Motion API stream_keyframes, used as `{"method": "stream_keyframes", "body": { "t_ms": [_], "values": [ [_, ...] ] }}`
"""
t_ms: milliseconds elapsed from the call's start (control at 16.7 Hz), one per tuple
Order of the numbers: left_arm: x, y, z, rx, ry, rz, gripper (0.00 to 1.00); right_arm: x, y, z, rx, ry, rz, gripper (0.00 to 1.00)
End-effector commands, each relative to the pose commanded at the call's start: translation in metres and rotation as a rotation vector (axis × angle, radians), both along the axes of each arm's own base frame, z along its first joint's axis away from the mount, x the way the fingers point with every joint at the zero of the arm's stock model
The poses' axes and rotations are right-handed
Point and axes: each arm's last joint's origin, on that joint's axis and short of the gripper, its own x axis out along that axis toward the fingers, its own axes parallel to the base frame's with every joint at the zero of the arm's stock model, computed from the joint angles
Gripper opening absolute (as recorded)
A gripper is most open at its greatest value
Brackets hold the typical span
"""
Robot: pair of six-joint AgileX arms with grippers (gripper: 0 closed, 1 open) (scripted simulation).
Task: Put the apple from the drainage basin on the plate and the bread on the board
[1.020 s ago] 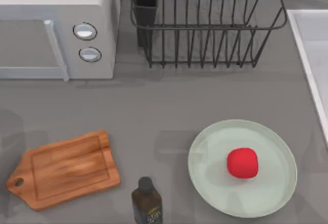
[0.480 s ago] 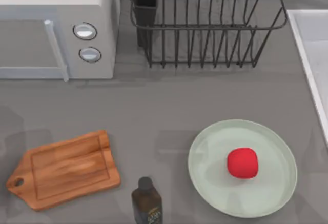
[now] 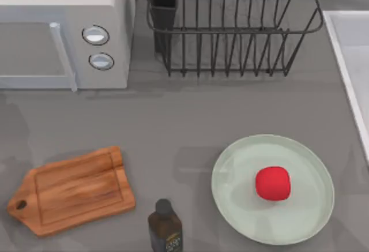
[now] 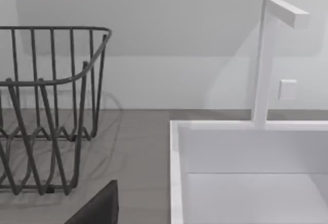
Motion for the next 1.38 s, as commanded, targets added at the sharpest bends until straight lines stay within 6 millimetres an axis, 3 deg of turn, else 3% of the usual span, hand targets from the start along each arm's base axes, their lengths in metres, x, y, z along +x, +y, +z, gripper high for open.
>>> {"method": "stream_keyframes", "body": {
  "t_ms": [420,720,960,1380],
  "values": [
    [-0.001,0.000,0.004,0.002,-0.003,0.010,0.00,0.000,0.000,0.000,0.000,0.000,0.000,1.00],
    [0.000,0.000,-0.008,0.006,0.028,0.204,0.00,0.000,0.000,0.000,0.000,0.000,0.000,1.00],
    [0.001,-0.006,-0.023,0.023,0.065,0.528,0.00,0.000,0.000,0.000,0.000,0.000,0.000,1.00],
    [-0.001,-0.036,-0.050,0.108,0.120,1.316,0.00,0.000,0.000,0.000,0.000,0.000,0.000,1.00]
  ]
}}
